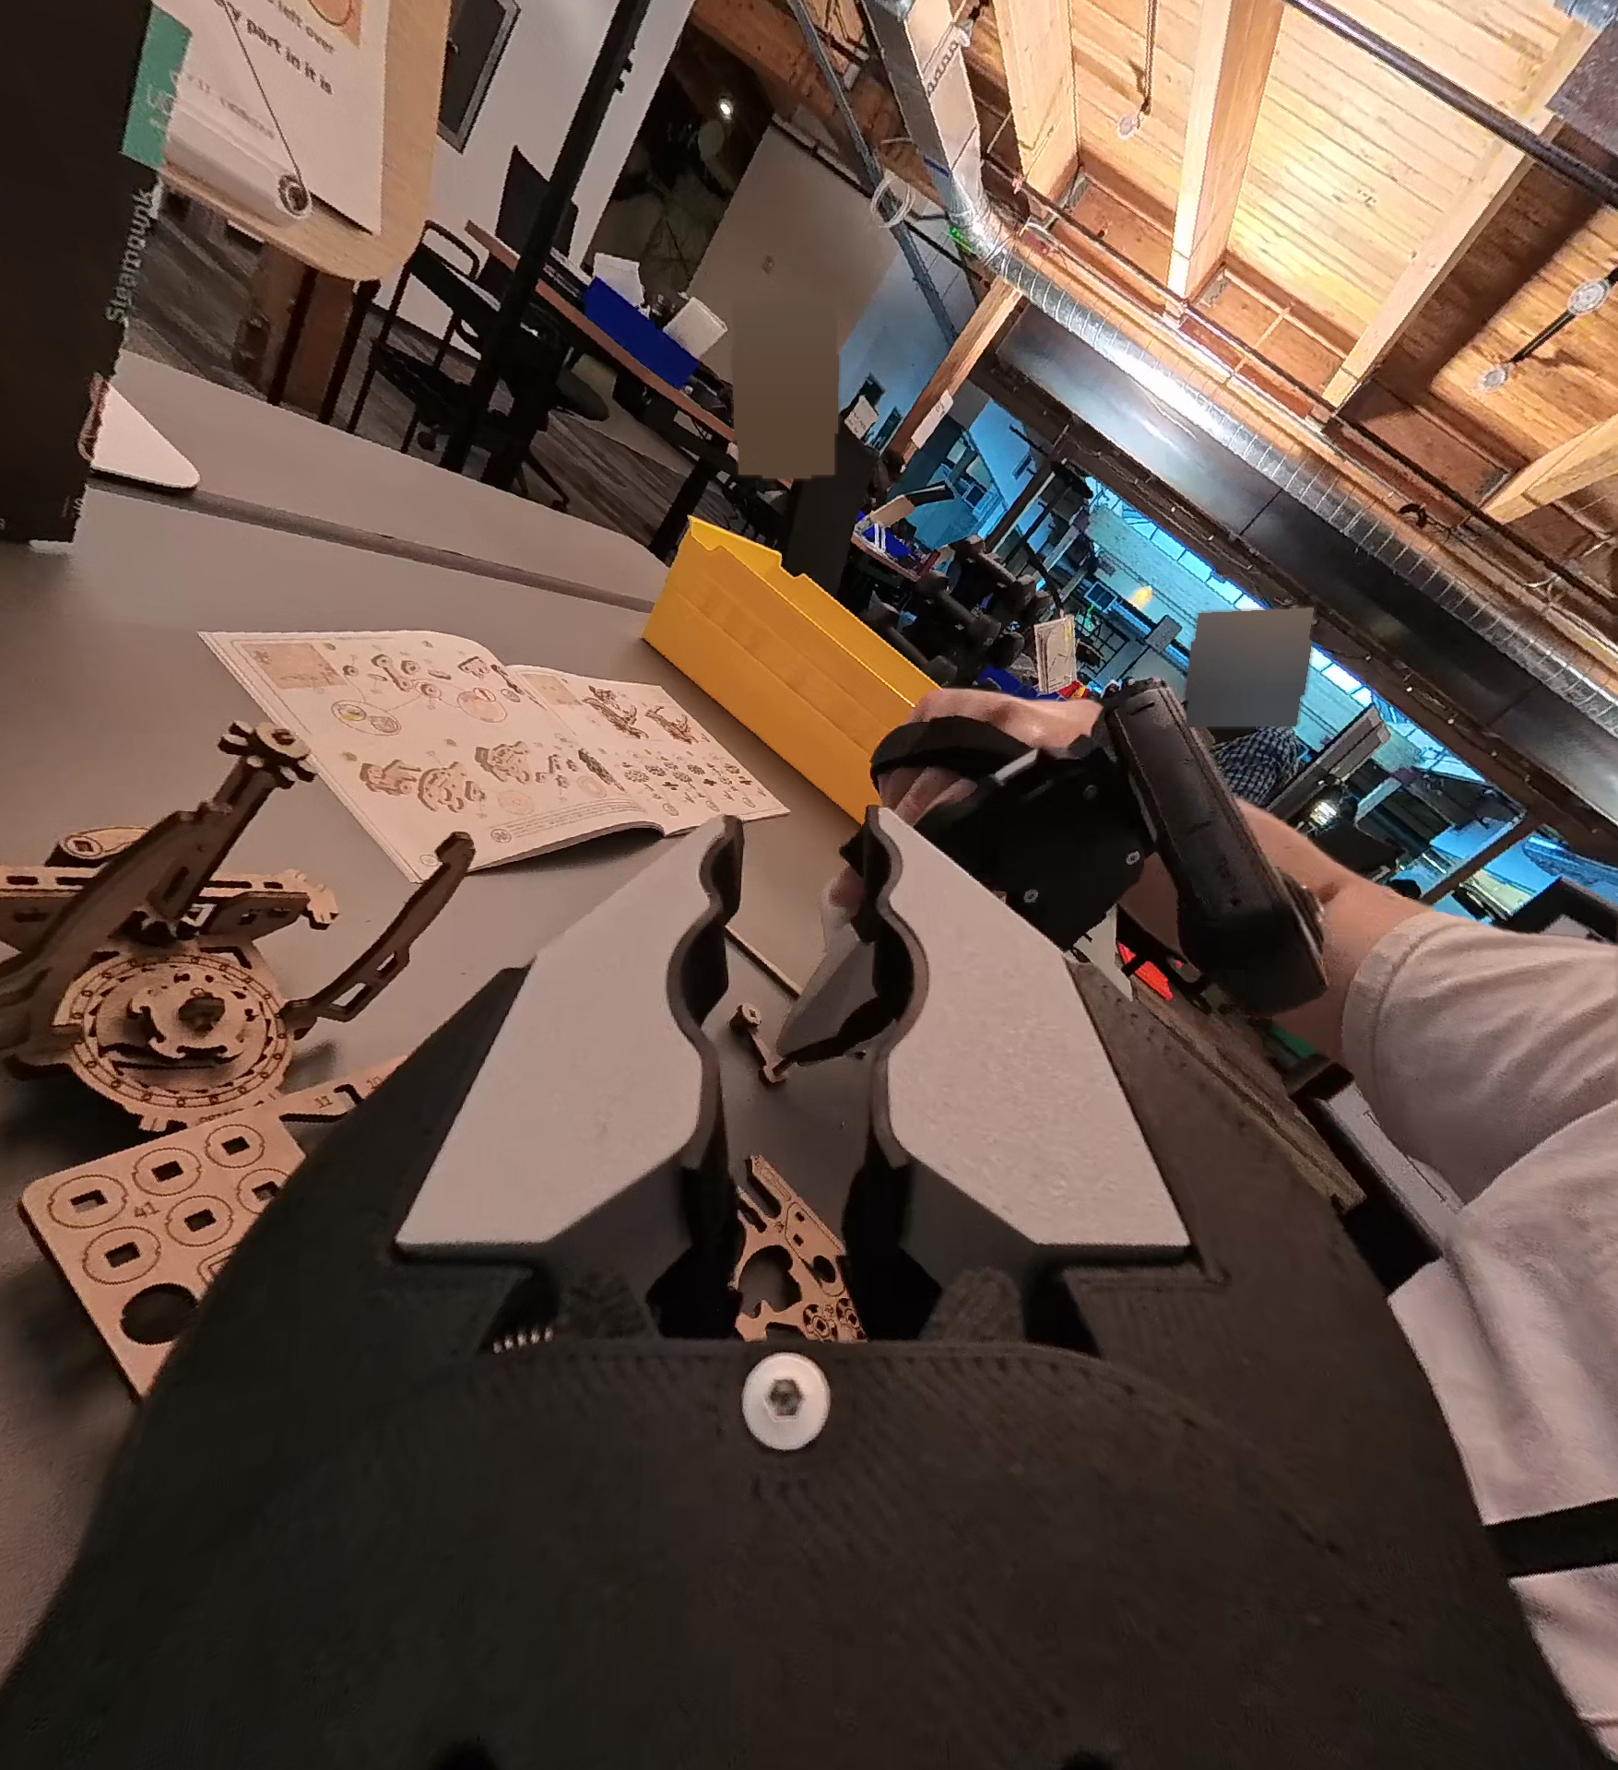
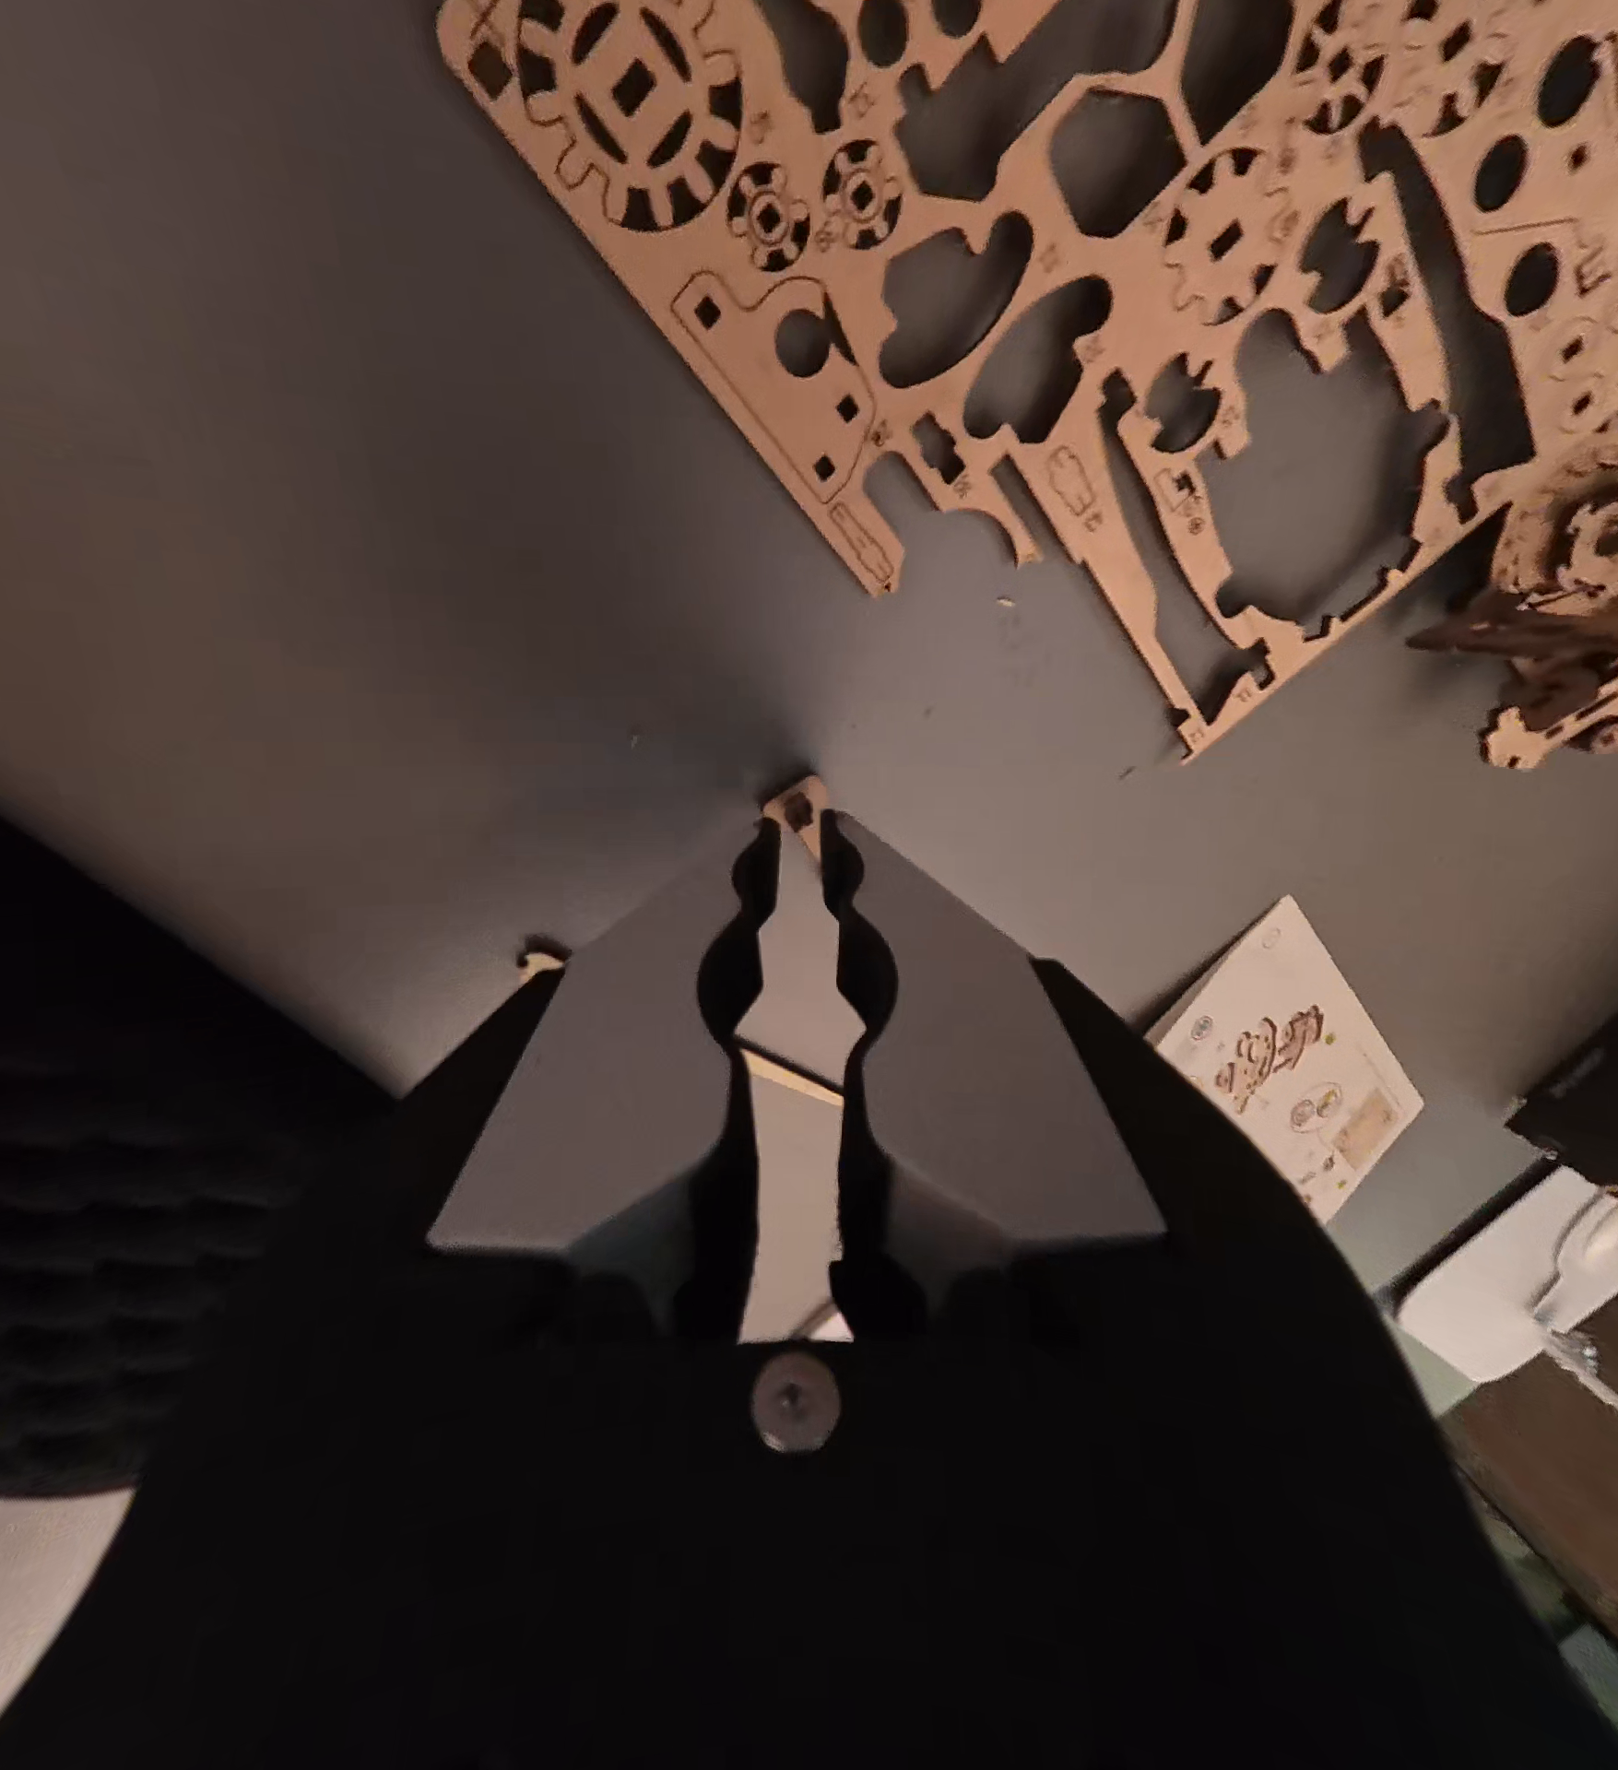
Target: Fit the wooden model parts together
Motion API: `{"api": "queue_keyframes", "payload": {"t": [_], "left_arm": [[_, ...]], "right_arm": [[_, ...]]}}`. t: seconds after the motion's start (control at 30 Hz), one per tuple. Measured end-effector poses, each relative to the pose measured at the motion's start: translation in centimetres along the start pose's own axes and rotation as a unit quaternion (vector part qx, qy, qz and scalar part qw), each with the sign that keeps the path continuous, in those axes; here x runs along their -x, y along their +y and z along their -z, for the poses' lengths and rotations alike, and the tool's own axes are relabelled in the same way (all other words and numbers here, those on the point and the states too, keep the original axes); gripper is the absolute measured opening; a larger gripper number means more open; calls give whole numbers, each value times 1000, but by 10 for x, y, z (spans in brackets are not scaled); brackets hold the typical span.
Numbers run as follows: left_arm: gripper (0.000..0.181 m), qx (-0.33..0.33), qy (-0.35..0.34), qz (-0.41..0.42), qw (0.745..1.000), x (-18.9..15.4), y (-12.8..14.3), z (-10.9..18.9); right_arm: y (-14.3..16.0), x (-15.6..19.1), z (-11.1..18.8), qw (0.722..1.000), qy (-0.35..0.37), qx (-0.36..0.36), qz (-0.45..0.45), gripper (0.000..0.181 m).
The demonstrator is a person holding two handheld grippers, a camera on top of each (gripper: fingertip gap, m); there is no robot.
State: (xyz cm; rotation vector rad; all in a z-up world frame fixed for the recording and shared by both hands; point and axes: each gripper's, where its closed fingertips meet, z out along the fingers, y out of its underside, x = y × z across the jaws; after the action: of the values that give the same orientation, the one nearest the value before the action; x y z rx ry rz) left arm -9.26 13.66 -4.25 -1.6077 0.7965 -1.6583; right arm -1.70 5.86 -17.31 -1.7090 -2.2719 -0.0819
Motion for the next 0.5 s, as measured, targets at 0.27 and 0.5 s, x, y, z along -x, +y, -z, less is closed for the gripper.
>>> {"api": "queue_keyframes", "payload": {"t": [0.27, 0.5], "left_arm": [[23, 2, 2, 5, 1000, 0, 1, 0], [23, 3, 4, 6, 1000, -1, 1, -1]], "right_arm": [[-3, 0, -1, 999, -28, 22, 32, 4], [-7, -1, -4, 998, -39, 31, 33, 3]]}}
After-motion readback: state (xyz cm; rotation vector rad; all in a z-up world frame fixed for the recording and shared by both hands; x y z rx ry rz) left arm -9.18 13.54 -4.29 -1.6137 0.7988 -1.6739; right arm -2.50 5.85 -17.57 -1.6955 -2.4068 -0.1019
